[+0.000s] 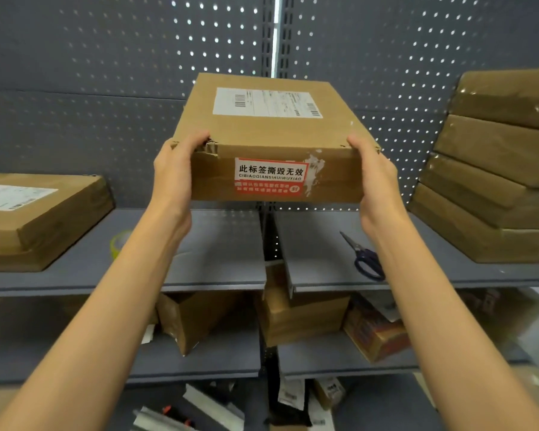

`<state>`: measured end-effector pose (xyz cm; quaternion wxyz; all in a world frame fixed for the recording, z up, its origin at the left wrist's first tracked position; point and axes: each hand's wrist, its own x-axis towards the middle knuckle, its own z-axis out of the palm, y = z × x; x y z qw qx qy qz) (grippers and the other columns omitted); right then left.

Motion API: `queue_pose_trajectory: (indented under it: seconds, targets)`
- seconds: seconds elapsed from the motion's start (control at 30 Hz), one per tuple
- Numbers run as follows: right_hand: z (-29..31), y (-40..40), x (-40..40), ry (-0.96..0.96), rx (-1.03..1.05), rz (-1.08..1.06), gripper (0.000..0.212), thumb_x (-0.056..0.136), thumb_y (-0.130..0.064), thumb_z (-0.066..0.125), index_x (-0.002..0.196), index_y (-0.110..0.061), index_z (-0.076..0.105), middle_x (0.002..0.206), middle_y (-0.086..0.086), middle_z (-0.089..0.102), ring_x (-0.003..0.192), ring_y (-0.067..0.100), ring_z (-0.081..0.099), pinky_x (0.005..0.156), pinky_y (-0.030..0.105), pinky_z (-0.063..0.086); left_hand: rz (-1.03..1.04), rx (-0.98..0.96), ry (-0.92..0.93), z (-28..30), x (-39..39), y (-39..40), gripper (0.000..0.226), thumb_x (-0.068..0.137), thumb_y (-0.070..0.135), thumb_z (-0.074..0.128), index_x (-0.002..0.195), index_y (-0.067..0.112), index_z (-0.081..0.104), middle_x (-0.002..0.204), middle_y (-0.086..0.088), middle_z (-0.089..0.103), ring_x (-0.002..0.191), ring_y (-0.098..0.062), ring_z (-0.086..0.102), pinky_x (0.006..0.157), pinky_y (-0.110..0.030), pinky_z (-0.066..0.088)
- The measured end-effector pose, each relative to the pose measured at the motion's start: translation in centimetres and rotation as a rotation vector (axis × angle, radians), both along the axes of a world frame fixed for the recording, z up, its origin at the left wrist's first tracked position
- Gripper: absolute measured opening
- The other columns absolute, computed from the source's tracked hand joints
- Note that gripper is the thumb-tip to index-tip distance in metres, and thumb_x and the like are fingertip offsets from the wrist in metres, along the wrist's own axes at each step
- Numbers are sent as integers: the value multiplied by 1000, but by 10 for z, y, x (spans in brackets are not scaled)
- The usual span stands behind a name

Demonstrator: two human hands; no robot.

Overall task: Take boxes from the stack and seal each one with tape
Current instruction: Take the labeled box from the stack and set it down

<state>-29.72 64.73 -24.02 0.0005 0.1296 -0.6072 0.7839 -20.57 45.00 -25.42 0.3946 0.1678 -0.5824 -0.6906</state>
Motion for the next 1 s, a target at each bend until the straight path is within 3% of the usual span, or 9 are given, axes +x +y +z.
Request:
queue_pose_trajectory:
  seconds: [0.1,0.2,0.4,0.63,0.87,1.0]
  targets:
    - [-14,13,-20,-20,17,14,23,87,-39,62,104,-23,65,100,-6,68,89,9,64,70,24,49,17,-6,-20,-14,-15,15,69,56,58,64,115,23,64,115,-1,67,107,-18,61,86,-38,46]
    - [-28,24,-37,-30,35,23,18,88,-38,61,99,-24,64,95,-9,66,85,6,61,70,23,48,29,-6,-35,-30,-27,27,76,54,62,63,118,21,63,116,-1,67,111,-20,60,90,-39,46]
    - [-67,34,-57,-101,63,67,18,89,-38,60,102,-27,62,95,-11,64,83,2,59,68,23,45,66,45,-85,-69,-42,39,62,68,52,61,121,19,60,115,1,66,105,-14,59,85,-32,45]
    - [-106,27,-62,-203,48,93,26,88,-36,62,110,-22,63,104,-3,69,91,9,65,70,20,49,49,84,-165,-101,-45,31,72,56,58,67,119,24,61,121,0,64,115,-19,57,95,-40,44]
    - [-129,21,-60,-265,52,69,27,89,-32,62,112,-19,65,104,-2,71,94,10,67,72,19,51,24,87,-216,-122,-46,24,65,70,48,64,126,17,57,122,-1,63,113,-17,57,96,-37,42]
    - [-133,18,-60,-282,57,55,23,90,-31,62,109,-20,65,97,-6,70,80,1,65,55,9,48,22,75,-243,-133,-48,21,45,89,36,58,130,16,53,125,0,59,113,-14,54,90,-30,42]
